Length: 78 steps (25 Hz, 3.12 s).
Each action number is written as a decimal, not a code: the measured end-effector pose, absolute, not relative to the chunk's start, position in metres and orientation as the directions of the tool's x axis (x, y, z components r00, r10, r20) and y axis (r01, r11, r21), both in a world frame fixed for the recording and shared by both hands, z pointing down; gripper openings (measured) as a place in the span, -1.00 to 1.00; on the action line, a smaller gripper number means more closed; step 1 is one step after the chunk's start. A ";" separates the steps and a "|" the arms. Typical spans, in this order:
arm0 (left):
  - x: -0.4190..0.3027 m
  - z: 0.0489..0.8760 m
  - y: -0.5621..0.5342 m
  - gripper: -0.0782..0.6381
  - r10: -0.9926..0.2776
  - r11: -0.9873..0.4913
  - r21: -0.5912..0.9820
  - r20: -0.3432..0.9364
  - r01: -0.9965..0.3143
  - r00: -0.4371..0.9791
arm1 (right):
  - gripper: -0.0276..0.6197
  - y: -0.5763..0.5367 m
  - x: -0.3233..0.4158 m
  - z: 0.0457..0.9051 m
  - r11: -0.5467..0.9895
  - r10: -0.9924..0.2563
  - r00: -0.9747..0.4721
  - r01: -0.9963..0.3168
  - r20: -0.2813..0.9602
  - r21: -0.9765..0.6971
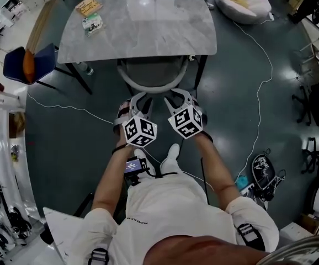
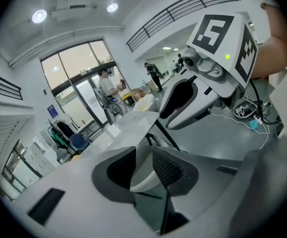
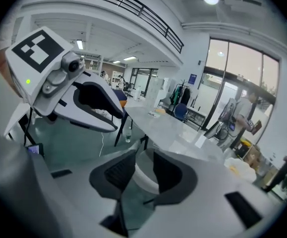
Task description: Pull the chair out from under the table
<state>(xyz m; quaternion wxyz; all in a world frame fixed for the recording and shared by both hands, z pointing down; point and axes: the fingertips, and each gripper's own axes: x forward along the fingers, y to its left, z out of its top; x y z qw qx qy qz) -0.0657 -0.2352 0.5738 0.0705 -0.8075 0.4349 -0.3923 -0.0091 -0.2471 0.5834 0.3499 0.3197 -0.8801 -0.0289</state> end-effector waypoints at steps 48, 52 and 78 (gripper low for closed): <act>-0.082 0.808 -0.312 -0.17 -0.441 -0.897 -0.437 0.880 -0.066 0.175 | -0.19 -0.316 -0.020 0.819 0.890 -0.367 -0.261 0.181 0.893 0.419; -0.084 0.821 -0.312 -0.18 -0.429 -0.903 -0.429 0.889 -0.035 0.159 | -0.27 -0.322 -0.024 0.826 0.874 -0.396 -0.278 0.178 0.875 0.452; -0.082 0.848 -0.315 -0.54 -0.445 -0.894 -0.448 0.890 0.005 0.099 | -0.65 -0.317 -0.021 0.850 0.904 -0.334 -0.237 0.193 0.912 0.382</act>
